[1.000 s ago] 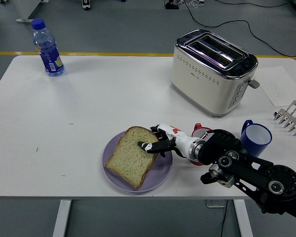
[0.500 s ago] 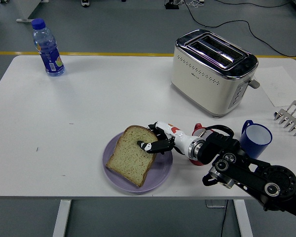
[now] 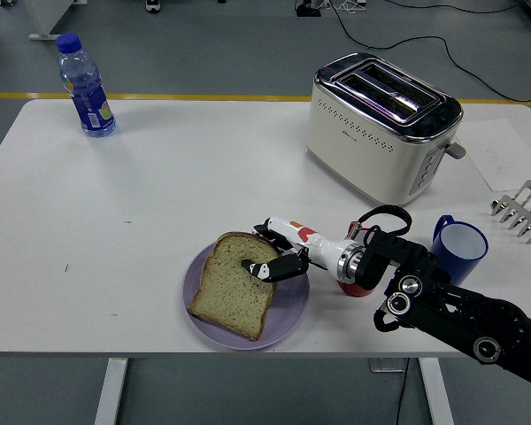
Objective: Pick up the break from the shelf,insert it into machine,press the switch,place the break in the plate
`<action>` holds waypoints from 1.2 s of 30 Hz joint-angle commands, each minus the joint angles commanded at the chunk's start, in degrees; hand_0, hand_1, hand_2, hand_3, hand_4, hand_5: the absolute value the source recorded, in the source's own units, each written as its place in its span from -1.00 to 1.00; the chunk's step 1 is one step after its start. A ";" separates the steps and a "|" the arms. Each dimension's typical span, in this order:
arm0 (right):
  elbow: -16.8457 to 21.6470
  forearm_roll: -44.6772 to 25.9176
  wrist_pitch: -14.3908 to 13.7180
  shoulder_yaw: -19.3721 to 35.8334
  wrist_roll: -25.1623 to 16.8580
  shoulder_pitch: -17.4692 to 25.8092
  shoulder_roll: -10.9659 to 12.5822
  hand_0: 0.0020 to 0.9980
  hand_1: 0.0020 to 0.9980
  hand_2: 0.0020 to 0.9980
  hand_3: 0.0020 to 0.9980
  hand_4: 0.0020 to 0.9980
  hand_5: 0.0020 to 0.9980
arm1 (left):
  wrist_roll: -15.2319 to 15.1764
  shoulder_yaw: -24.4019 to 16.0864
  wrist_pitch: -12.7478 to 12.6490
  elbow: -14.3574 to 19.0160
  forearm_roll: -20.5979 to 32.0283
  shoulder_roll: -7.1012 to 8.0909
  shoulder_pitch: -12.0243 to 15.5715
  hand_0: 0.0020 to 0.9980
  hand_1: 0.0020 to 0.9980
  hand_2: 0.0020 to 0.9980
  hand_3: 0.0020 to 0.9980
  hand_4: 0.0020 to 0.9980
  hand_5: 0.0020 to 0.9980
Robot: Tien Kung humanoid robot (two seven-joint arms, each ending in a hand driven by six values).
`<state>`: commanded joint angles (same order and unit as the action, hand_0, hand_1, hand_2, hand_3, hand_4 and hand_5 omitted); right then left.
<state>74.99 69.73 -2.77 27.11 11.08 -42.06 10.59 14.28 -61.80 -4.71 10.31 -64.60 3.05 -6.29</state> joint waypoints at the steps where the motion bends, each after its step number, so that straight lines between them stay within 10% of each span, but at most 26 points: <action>1: -0.18 0.74 0.09 0.08 -0.38 -0.01 -0.05 0.02 0.09 0.14 0.27 0.17 -0.69 | -0.01 0.06 0.00 0.00 0.07 0.01 -0.01 0.37 0.43 0.44 0.13 -0.42 0.81; 19: -1.88 7.01 -0.67 0.77 -2.43 -0.04 -0.28 0.39 0.39 0.43 0.57 0.34 -0.52 | -0.01 1.09 0.02 0.00 0.91 0.15 0.08 0.37 0.43 0.44 0.13 -0.42 0.81; 36: 0.08 12.76 -9.24 4.50 -6.16 0.29 0.41 0.45 0.43 0.47 0.61 0.38 -0.48 | 0.11 0.71 0.00 0.00 0.41 0.11 0.15 0.37 0.43 0.44 0.13 -0.42 0.81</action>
<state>75.07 82.49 -12.00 31.61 4.93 -41.77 11.01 14.39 -61.09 -4.70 10.31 -64.19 3.16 -6.14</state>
